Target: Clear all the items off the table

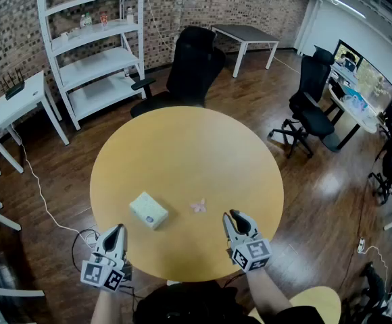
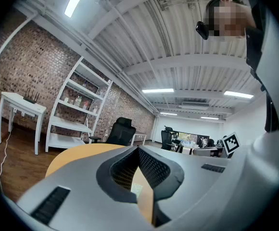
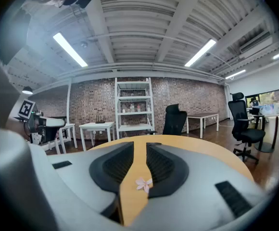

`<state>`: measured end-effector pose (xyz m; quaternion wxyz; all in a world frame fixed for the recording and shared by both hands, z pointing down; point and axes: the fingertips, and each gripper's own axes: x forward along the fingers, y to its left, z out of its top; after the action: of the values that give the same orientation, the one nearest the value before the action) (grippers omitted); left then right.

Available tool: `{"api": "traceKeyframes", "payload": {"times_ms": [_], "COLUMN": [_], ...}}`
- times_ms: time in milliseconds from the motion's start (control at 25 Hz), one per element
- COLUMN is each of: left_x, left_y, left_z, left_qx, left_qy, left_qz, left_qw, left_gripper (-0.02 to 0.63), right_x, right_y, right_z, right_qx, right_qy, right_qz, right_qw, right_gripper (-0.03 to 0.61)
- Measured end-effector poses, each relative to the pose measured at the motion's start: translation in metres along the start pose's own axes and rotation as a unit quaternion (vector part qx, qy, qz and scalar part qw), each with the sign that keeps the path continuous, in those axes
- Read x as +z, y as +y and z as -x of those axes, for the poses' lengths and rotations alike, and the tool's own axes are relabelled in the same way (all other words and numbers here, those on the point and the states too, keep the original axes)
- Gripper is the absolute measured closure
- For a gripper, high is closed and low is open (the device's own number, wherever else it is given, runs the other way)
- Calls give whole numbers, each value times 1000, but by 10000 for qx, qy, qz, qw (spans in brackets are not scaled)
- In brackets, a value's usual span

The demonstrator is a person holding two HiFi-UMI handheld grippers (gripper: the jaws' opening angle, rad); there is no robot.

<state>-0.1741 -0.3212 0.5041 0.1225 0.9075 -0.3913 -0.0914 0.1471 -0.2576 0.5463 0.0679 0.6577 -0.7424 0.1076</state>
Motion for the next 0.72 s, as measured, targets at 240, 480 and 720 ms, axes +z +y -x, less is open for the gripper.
{"api": "traceKeyframes", "payload": {"times_ms": [240,480,720], "left_x": [-20,-46,-69], "left_y": [6,9,10], "left_z": [-20,-37,-46], "left_qx": [152,486,936], "left_qy": [140,423,642], "left_qz": [94,206,397], "left_qw": [9997,9977,9927], "left_gripper": [623,623,623], "right_x": [-25,-62,-98], "right_y": [-4,-4,1], "right_z": [-41,-84,-123], "right_qx": [390,1015,1522], "right_qy": [521,1281,1830], "right_qz": [323,823,1011], "right_qw": [9974,9831,9660], "right_gripper": [492,405,405]}}
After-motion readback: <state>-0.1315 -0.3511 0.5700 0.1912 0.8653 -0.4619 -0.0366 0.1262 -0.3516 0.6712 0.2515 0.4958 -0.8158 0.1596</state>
